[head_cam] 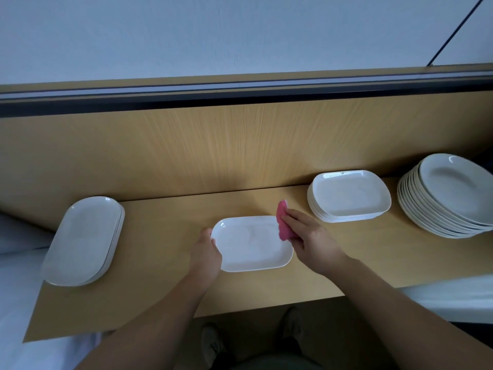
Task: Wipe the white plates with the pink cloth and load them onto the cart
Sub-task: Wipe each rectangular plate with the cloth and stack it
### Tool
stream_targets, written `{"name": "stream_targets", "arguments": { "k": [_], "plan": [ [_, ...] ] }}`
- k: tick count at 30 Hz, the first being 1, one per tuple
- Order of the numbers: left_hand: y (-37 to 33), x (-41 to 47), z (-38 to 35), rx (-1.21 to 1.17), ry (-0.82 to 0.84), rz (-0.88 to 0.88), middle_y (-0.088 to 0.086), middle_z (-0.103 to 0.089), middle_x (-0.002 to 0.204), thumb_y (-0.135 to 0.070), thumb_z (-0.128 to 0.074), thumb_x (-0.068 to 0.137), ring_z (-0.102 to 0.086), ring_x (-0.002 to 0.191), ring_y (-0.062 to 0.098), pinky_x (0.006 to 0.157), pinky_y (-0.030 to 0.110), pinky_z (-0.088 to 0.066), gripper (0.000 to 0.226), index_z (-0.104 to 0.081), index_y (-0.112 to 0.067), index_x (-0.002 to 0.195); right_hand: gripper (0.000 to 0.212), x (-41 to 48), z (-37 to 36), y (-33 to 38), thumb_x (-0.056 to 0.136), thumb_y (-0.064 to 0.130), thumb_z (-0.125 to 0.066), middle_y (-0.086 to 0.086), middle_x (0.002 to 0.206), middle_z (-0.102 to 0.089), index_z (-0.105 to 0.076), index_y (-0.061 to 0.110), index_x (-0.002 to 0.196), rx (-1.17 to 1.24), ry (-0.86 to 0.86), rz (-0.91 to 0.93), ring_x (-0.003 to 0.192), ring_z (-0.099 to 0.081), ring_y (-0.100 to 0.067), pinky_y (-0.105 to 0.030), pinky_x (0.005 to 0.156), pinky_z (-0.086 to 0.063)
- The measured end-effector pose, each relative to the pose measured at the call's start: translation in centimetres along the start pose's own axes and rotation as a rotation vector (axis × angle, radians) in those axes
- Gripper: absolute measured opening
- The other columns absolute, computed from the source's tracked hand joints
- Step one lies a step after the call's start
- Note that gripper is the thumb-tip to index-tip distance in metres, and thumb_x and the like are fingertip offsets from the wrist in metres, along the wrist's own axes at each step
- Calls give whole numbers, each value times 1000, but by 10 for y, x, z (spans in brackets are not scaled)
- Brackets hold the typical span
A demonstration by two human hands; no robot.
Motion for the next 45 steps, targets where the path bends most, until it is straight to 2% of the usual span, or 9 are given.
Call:
{"name": "stream_targets", "arguments": {
  "k": [4, 7, 10, 13, 15, 18, 24, 31, 45],
  "plan": [
    [1, 2, -1, 38, 20, -41, 1, -62, 105, -13, -40, 98, -57, 92, 19, 74, 29, -42, 29, -52, -13, 124, 47, 1, -6, -2, 84, -2, -62, -10, 134, -56, -59, 5, 130, -11, 30, -14, 115, -58, -28, -38, 94, -51],
    [1, 4, 0, 131, 41, -93, 1, -62, 111, -17, -46, 96, -58, 98, 20, 79, 30, -45, 31, -52, -13, 126, 42, 4, -12, -4, 84, -5, -61, -5, 120, -61, -61, 3, 125, -19, 49, 55, 101, -60, -23, -34, 86, -54],
    [2, 4, 4, 325, 86, -170, 0, -54, 128, -23, -47, 95, -55, 112, 21, 91, 35, -47, 45, -41, -17, 139, 60, 7, -29, -15, 82, -8, -60, 0, 118, -59, -46, 1, 139, -66, 133, 65, 106, -54, -18, -29, 89, -52],
    [4, 3, 8, 522, 169, -258, 1, -40, 140, -27, -46, 96, -45, 122, 21, 95, 37, -44, 59, -23, -16, 149, 64, 6, -50, -26, 86, -3, -52, -8, 158, -25, -36, 7, 147, -216, 321, 19, 142, -27, -27, -37, 109, -40],
    [5, 2, 11, 624, 227, -303, 1, -32, 148, -30, -43, 98, -37, 130, 21, 101, 34, -39, 63, -15, -14, 152, 69, 3, -62, -25, 93, 8, -43, -8, 162, 8, -11, 10, 154, -341, 511, -61, 149, 2, -29, -37, 120, -16],
    [5, 5, 16, 723, 287, -369, 1, -28, 152, -34, -42, 99, -32, 134, 22, 105, 31, -32, 67, -9, -12, 153, 69, 0, -75, -13, 100, 23, -32, -12, 158, 22, 12, 7, 151, -451, 622, -142, 147, 16, -33, -41, 121, 5],
    [5, 11, 30, 748, 447, -431, -1, -22, 155, -59, -62, 82, -22, 140, 18, 112, 30, -25, 103, -4, -14, 154, 67, 6, -91, -8, 102, 28, -24, -7, 155, 29, 20, 5, 148, -422, 600, -190, 146, 19, -25, -45, 121, 1],
    [9, 13, 29, 679, 423, -448, 0, -26, 155, -54, -66, 81, -26, 139, 19, 110, 29, -25, 101, -9, -14, 154, 74, 21, -111, 12, 100, 26, -28, -3, 158, 26, 26, 10, 148, -342, 563, -232, 147, 18, -23, -43, 121, -2],
    [10, 17, 26, 560, 378, -421, -2, -40, 148, -50, -77, 69, -38, 133, 18, 107, 29, -30, 101, -25, -19, 150, 75, 37, -121, 41, 96, 20, -37, -2, 160, 20, 11, 13, 153, -391, 729, 65, 146, 21, -24, -40, 120, 10]
  ]
}}
Point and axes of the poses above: each hand's wrist, its own x-axis towards the middle knuckle, its own z-axis out of the back of the hand, y = z × x, the point moved 2 cm from there along x, towards the middle knuckle
